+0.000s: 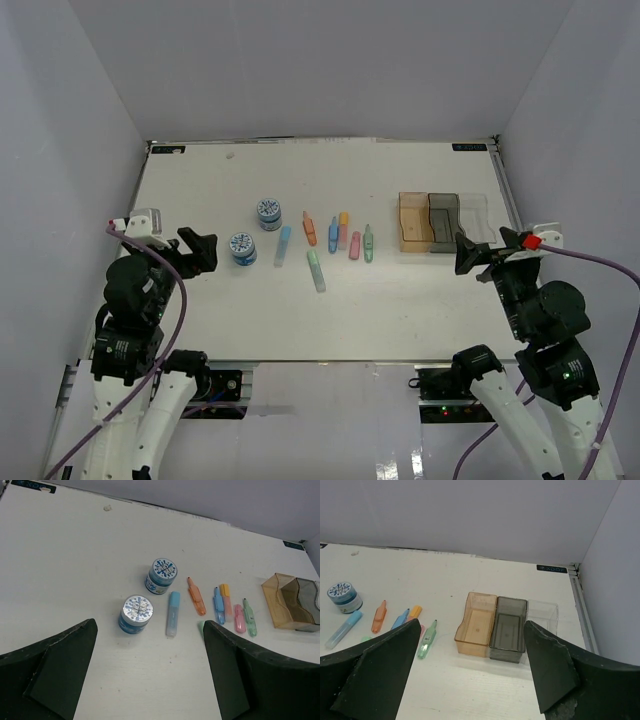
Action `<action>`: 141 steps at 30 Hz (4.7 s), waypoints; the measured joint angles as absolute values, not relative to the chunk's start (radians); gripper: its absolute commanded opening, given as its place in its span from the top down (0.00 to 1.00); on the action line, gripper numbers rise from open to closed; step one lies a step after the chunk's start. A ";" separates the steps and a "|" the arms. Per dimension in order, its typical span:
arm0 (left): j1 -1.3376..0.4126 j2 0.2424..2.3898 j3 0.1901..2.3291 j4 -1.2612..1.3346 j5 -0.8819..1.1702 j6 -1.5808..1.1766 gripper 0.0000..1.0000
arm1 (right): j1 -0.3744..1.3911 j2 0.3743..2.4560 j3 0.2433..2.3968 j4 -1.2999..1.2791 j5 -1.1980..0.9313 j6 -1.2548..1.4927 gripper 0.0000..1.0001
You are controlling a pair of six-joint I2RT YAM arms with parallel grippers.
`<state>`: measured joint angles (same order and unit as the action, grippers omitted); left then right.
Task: Sort the stationery into containers
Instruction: Pick up the stationery from the center of the board, then place the stationery at the center of the board, then pick up the stationery from the center of the board.
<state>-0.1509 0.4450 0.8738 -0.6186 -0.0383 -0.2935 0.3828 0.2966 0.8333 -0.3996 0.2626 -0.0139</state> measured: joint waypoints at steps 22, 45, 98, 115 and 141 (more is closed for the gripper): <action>-0.157 1.208 0.929 -0.579 -0.004 -0.373 0.02 | 0.383 0.448 0.793 -0.473 0.201 0.102 0.10; -0.232 1.629 1.062 -0.524 -0.117 -0.339 0.18 | 0.383 0.348 0.717 -0.473 0.154 0.097 0.10; -0.929 1.912 1.642 -0.733 -0.150 -0.461 0.02 | 0.383 0.506 0.683 -0.440 0.148 0.143 0.10; -0.334 1.109 0.999 -0.497 -0.220 -0.403 0.02 | 0.699 1.026 0.698 -0.272 0.129 0.099 0.10; -0.269 1.043 0.752 -0.418 -0.232 -0.337 0.02 | 0.822 1.437 0.808 -0.153 0.159 0.046 0.02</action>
